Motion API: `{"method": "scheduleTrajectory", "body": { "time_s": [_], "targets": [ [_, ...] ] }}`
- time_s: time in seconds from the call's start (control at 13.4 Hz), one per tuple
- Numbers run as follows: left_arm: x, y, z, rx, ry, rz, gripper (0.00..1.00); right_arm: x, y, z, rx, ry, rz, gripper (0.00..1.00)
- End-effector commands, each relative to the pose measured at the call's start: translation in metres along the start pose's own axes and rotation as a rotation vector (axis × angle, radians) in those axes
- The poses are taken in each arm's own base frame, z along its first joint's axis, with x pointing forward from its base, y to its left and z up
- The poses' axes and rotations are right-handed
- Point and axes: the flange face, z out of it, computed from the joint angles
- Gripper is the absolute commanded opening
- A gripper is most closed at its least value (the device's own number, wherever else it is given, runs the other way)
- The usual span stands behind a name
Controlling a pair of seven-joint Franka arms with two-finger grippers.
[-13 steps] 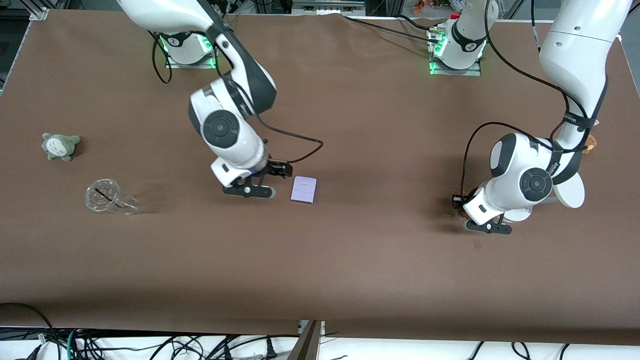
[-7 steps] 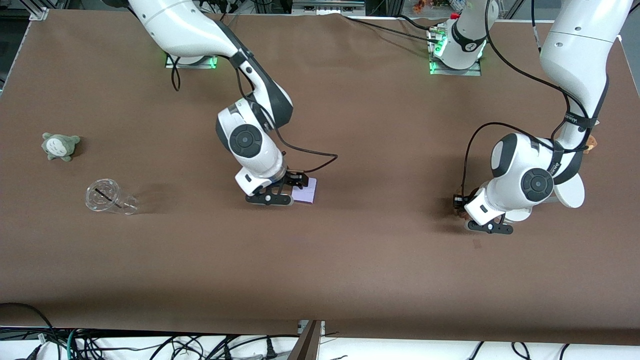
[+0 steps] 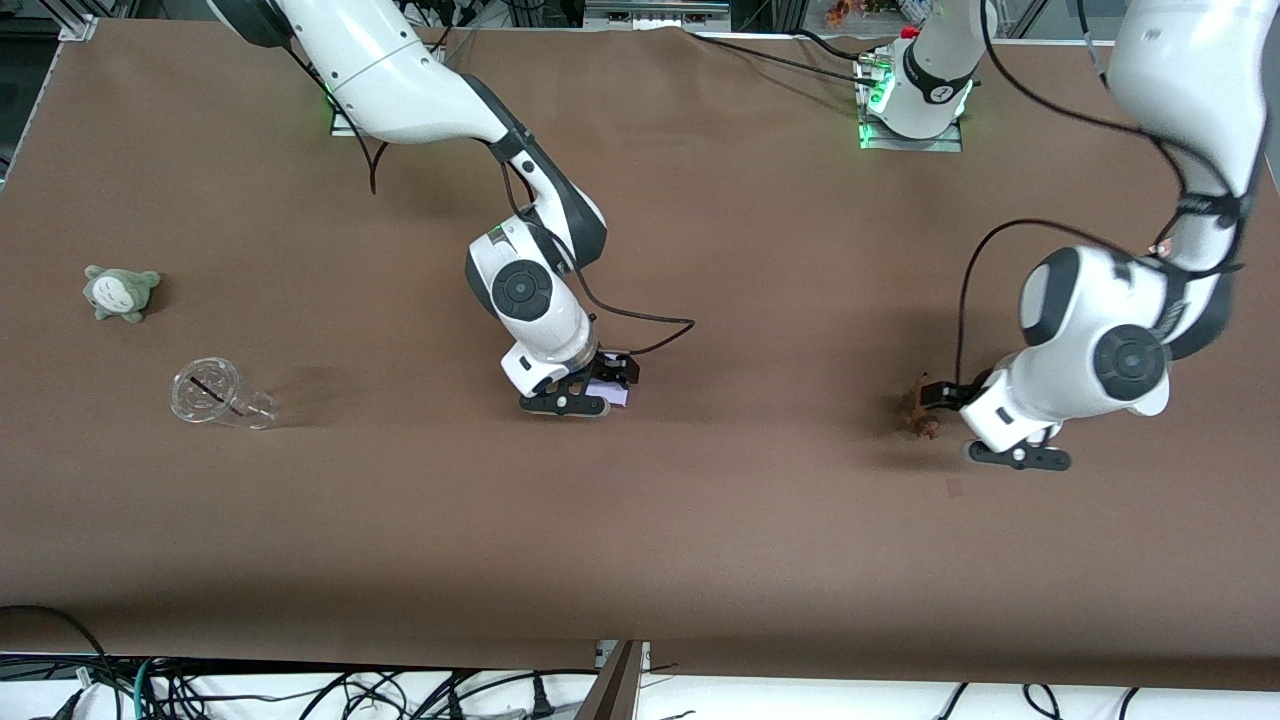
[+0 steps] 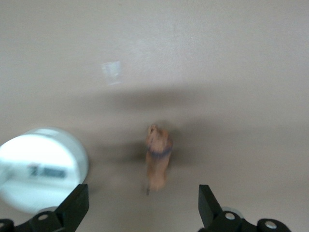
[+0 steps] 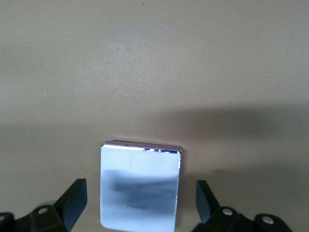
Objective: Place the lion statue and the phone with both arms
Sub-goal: 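Lower the lion beside the lamp while the right gripper grasps the phone, then open and raise the left gripper while the right gripper lifts the phone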
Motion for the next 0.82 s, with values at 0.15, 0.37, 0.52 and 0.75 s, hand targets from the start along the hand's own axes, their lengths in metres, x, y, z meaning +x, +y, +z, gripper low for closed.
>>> {"method": "scheduleTrajectory", "body": {
  "time_s": [0.15,0.37,0.52,0.75],
  "targets": [
    [-0.005,-0.007,-0.085,0.008,-0.002,-0.007,1.00,-0.007,-0.008,0.031,0.010,0.023,0.002,1.00],
    [-0.025,-0.004,-0.139,0.027,-0.013,-0.010,1.00,-0.010,-0.009,0.039,0.009,0.023,-0.002,1.00],
    [-0.040,0.006,-0.166,0.035,-0.008,0.002,1.00,-0.010,-0.007,0.041,0.001,0.026,-0.011,0.85],
    [-0.053,0.005,-0.210,0.039,0.005,-0.002,1.00,-0.008,-0.007,0.037,-0.010,0.039,-0.032,0.40]
  ]
}}
